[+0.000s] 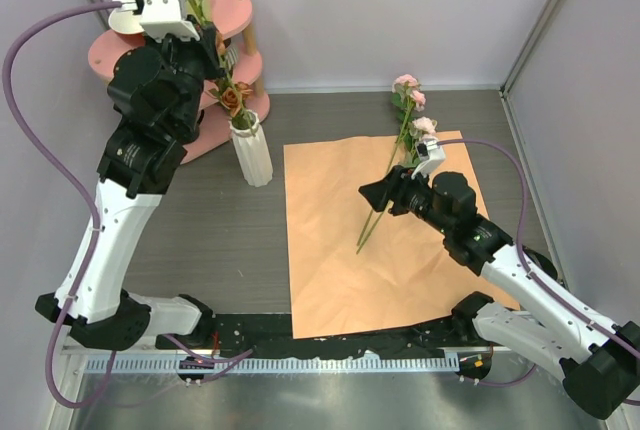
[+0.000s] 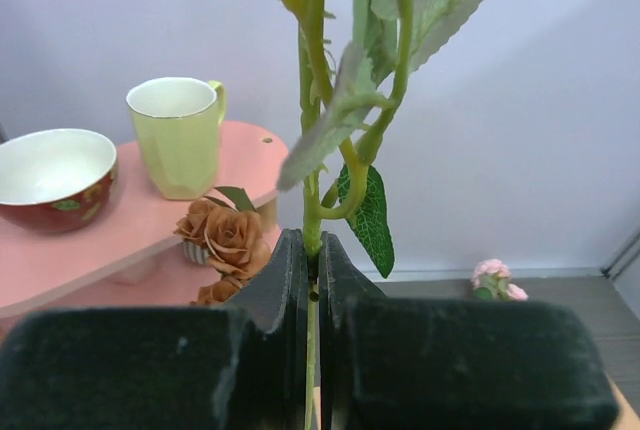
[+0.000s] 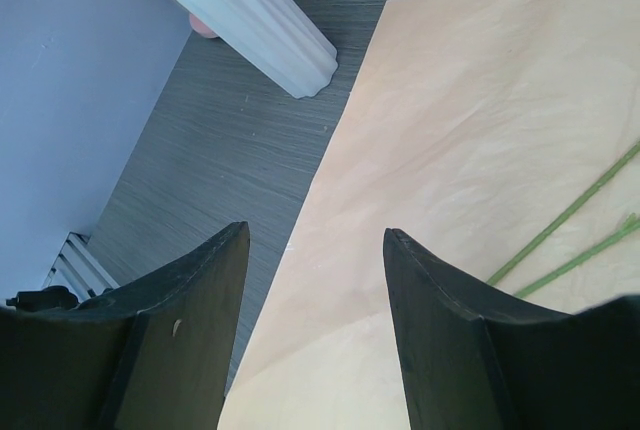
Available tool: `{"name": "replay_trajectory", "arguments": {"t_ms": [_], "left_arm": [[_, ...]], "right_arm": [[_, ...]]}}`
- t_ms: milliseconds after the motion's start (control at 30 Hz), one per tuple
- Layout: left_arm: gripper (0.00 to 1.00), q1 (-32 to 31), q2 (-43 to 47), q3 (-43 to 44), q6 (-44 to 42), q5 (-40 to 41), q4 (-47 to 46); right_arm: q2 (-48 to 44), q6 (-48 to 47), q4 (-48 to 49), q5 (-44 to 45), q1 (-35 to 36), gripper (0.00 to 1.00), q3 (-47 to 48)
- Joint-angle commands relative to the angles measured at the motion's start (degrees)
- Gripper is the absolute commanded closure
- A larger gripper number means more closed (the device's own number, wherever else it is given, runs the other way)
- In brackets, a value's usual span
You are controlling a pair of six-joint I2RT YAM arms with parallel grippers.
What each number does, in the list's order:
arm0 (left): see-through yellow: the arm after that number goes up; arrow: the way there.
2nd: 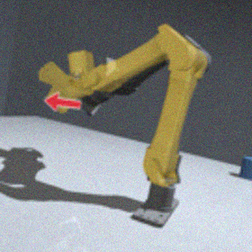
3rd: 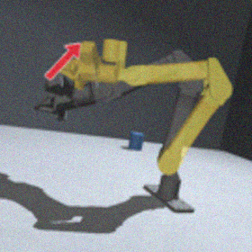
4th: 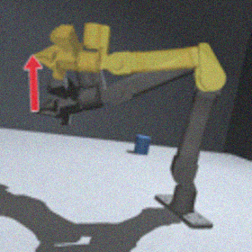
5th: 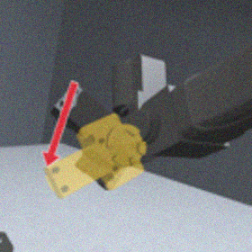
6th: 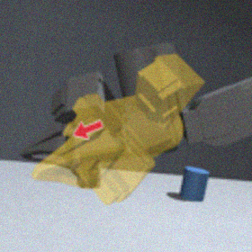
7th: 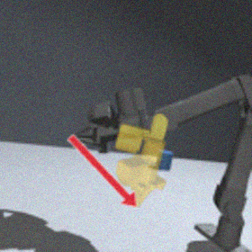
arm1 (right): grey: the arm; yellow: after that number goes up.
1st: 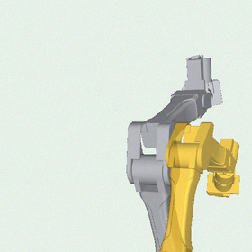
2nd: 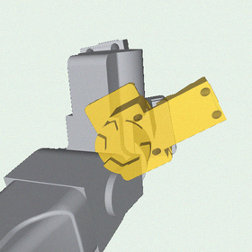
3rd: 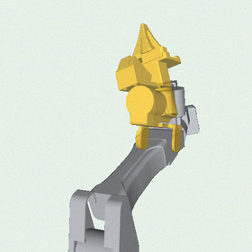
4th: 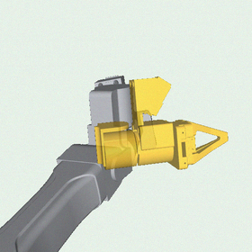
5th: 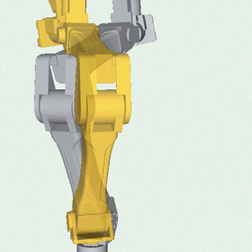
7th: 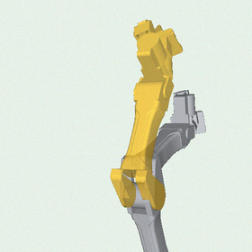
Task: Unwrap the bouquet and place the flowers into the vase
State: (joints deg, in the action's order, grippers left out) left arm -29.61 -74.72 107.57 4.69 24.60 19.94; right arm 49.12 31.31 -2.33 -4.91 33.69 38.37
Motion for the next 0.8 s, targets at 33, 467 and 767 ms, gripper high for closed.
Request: {"name": "replay_trajectory", "arguments": {"t_ms": [33,467,767], "left_arm": [[1.0,0.6,0.89,-0.42,-6.71,2.03,-6.4],[1.0,0.95,0.01,-4.47,-8.73,1.33,-14.93],[1.0,1.74,2.56,-16.58,-6.45,3.08,-19.33]], "right_arm": [[-1.13,-1.08,0.48,1.13,0.23,0.38,2.59],[-2.19,-1.07,-0.75,1.74,0.32,0.38,2.24],[-1.84,-0.46,-0.22,1.22,0.23,0.38,1.71]]}}
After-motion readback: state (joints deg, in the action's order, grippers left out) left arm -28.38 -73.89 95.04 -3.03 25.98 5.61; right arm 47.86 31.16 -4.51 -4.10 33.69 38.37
